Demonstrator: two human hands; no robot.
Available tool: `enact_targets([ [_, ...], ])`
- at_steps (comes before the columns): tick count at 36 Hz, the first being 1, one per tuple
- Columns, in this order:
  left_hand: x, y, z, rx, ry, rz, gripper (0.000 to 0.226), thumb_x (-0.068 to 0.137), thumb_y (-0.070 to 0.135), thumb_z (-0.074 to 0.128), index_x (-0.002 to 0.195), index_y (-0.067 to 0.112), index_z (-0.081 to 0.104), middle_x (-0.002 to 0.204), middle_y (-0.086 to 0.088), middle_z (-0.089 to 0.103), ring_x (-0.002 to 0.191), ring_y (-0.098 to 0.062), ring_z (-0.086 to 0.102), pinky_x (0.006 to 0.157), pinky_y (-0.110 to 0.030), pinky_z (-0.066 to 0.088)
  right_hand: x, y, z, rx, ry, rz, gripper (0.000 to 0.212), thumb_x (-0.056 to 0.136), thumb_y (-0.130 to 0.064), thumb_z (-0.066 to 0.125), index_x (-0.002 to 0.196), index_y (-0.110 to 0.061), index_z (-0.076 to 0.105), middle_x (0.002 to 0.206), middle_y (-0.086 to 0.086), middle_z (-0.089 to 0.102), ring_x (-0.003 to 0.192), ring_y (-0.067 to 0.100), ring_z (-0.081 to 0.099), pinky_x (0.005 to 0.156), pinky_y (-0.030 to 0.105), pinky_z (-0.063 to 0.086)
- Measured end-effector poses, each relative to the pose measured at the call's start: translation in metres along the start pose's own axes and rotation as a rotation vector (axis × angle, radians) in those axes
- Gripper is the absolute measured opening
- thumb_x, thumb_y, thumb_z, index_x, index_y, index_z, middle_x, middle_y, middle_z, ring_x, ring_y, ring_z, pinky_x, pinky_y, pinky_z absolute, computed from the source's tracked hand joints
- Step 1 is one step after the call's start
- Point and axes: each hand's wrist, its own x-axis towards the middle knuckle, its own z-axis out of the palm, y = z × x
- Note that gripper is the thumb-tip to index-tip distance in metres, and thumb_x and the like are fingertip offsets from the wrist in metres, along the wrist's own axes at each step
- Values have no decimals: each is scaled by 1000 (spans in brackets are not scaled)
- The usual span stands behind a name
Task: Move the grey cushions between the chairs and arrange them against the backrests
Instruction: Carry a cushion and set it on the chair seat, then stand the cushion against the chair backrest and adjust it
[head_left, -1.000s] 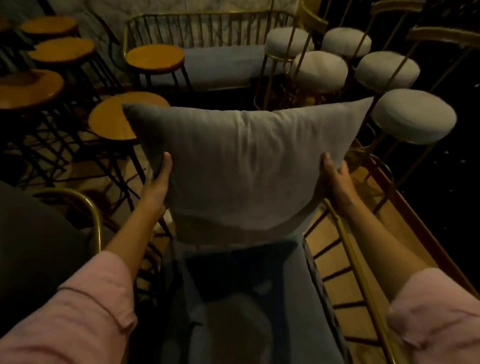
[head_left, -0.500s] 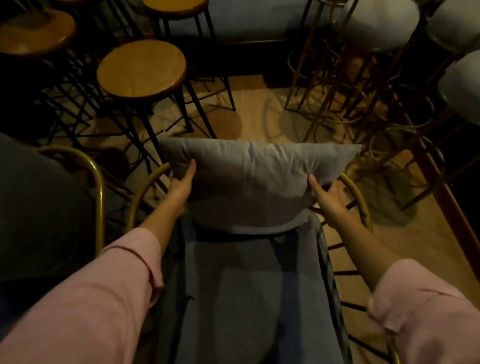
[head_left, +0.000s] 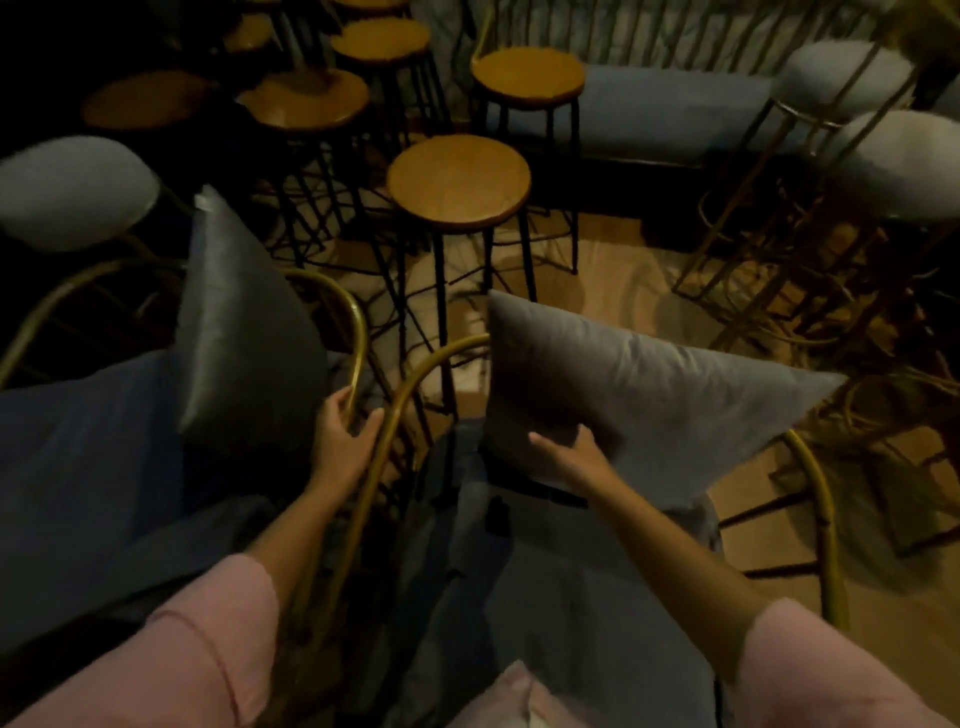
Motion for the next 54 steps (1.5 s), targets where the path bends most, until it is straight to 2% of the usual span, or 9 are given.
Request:
enact_targets([
  [4,2,-14,-82,-81,277,109,55,92,8,63,141,8,38,145,-12,44,128,-27,50,93,-35,46,-1,-35,54,-113,-80,-25,90,91,-41,66,156,-9,13,157,15,32,139,34,38,109,42,39],
  [8,15,-33,-159,-140,482,132,49,92,4,61,137,1,40,139,-21,49,111,-25,56,77,-23,47,-8,-73,122,-176,-173,-95,43,90,-32,69,124,-15,47,112,6,59,104,20,60,96,37,49],
  [13,47,-73,-231,-156,526,5,48,92,5,61,135,-1,40,136,-23,50,114,-35,57,84,-31,44,-6,-118,224,-311,-276,-126,85,80,-51,75,144,-10,35,136,6,51,131,32,50,103,37,46],
  [16,74,-95,-257,-166,452,-109,47,93,4,61,135,-2,40,135,-26,49,103,-29,54,83,-32,42,-10,-146,282,-307,-282,-239,49,93,-30,67,134,-13,47,121,-3,59,113,18,60,96,21,47],
  [21,127,-125,-272,-145,260,-258,44,94,8,60,134,-1,42,134,-20,51,105,-28,54,87,-32,42,14,-184,379,-478,-148,-254,116,59,-87,59,149,-20,28,145,12,48,133,37,48,102,57,46],
  [29,196,-154,-269,-147,18,-430,45,94,7,59,134,-5,43,136,-25,52,125,-39,52,101,-41,43,21,-222,467,-777,48,-236,138,59,-81,70,153,-33,-20,162,20,-19,148,48,-9,113,70,19],
  [38,222,-169,-251,-226,-137,-549,45,98,20,56,138,2,47,135,-19,56,119,-33,57,98,-38,46,64,-191,432,-914,244,-402,110,81,-36,74,154,-40,-8,149,20,30,111,39,58,75,41,54],
  [43,243,-178,-233,-324,-258,-615,27,100,29,50,112,6,61,111,-17,65,81,-22,60,71,-29,47,71,-184,388,-885,307,-507,97,79,-22,73,156,-35,16,146,13,44,114,37,57,77,36,47],
  [54,259,-152,-185,-481,-390,-707,51,88,65,50,108,21,67,114,-8,67,98,-29,62,91,-42,51,20,-154,264,-483,358,-487,96,74,-18,85,153,-29,33,134,-7,55,120,7,51,89,20,43],
])
